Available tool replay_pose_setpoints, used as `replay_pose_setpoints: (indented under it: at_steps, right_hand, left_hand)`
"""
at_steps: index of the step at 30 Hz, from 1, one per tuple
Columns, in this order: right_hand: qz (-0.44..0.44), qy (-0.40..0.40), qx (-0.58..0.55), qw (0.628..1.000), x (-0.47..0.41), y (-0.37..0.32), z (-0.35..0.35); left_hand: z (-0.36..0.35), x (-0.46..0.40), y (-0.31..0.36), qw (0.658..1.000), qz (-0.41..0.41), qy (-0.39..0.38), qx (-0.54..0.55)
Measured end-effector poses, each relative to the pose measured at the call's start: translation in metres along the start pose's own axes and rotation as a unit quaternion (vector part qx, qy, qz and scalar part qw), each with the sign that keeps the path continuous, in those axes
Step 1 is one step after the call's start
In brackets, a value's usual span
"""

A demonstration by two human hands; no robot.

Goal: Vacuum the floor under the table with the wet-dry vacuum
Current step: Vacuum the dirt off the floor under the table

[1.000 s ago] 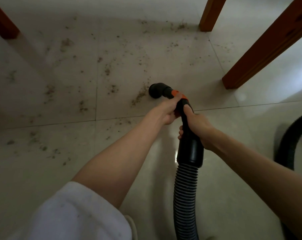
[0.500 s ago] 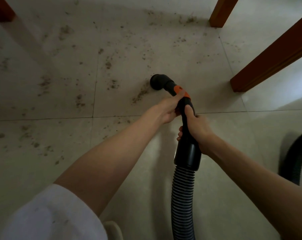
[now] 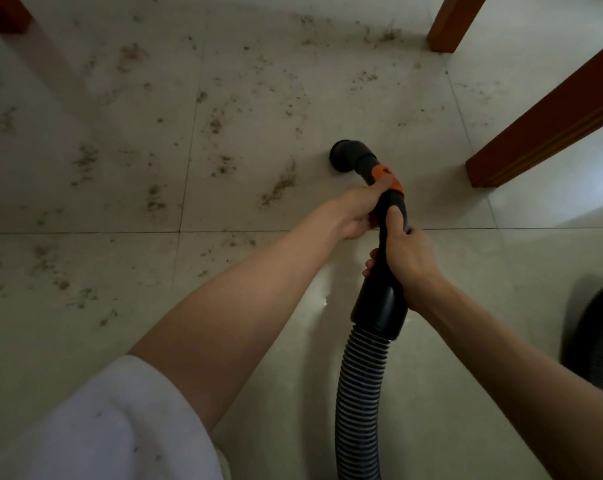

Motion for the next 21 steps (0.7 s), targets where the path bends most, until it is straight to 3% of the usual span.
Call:
replay_pose_setpoints:
  at_steps: [9,16,21]
  right_hand:
    - [0.01,0.056,0.022,0.998,-0.006,-0.002,0.005]
    - [-0.007,-0.077,-0.027,0.997,-0.006,-0.013,-0.014]
    - [-0.026,-0.108,-0.019,0.994,-0.006,-0.019,-0.014]
  left_hand:
    - [-0.016,-0.001,0.002,1.0,-0.012,0.015,-0.004]
    - [0.018,0.002,0.015,0.998,-0.049,0.036,0.035]
    - [0.023,0.003,0.012,0.997,-0.033,0.053,0.036]
Point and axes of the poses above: each hand's wrist, its own x-axis away from the middle knuckle, its own z-axis out of the back of the hand, y = z × x, the point moved 5 cm from there along -x, towards the middle knuckle, and after that the axes turned 1 degree about -z, right-handed, at the moved point
